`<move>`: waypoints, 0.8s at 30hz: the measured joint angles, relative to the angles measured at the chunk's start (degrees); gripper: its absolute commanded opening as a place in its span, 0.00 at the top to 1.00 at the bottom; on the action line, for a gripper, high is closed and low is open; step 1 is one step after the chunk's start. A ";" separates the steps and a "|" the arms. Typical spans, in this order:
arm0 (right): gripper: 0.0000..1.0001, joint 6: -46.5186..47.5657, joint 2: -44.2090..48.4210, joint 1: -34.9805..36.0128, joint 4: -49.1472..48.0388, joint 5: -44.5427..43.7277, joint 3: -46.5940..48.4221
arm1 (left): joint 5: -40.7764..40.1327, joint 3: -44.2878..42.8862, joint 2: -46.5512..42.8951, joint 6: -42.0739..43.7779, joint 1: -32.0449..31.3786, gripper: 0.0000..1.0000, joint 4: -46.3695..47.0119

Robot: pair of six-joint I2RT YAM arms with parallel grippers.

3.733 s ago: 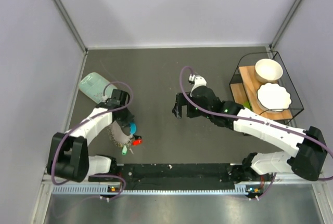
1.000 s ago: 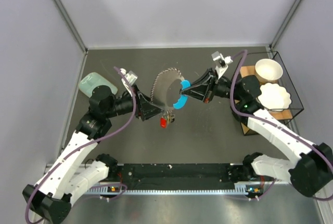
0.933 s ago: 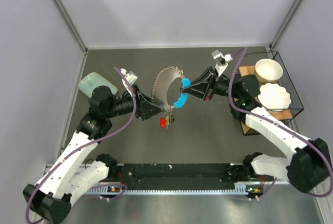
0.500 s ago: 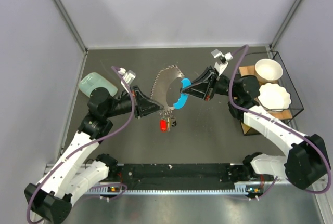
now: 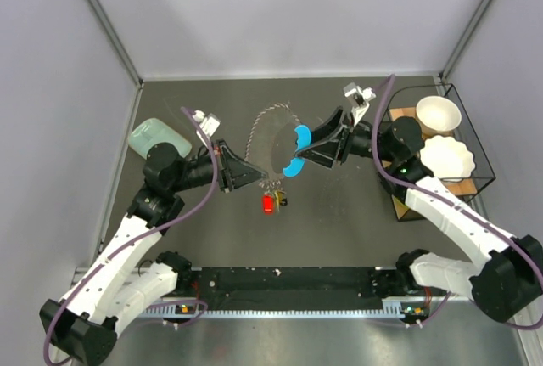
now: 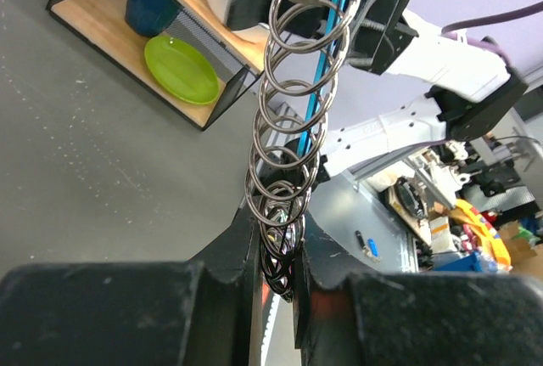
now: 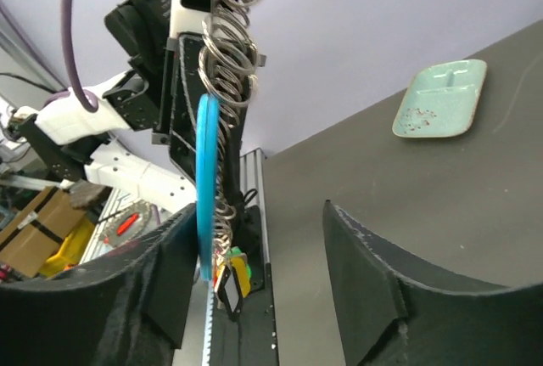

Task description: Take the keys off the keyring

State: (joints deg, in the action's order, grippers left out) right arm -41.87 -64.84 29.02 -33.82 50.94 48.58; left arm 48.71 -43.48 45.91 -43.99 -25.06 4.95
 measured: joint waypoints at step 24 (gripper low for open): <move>0.40 30.53 6.23 19.10 17.94 -19.91 0.17 | -7.78 -3.28 -2.84 -3.08 0.00 1.00 -0.50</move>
State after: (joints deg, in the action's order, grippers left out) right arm -11.33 -58.61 48.12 -15.88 31.03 48.75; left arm 40.93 -46.76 43.07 -47.07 -25.06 4.45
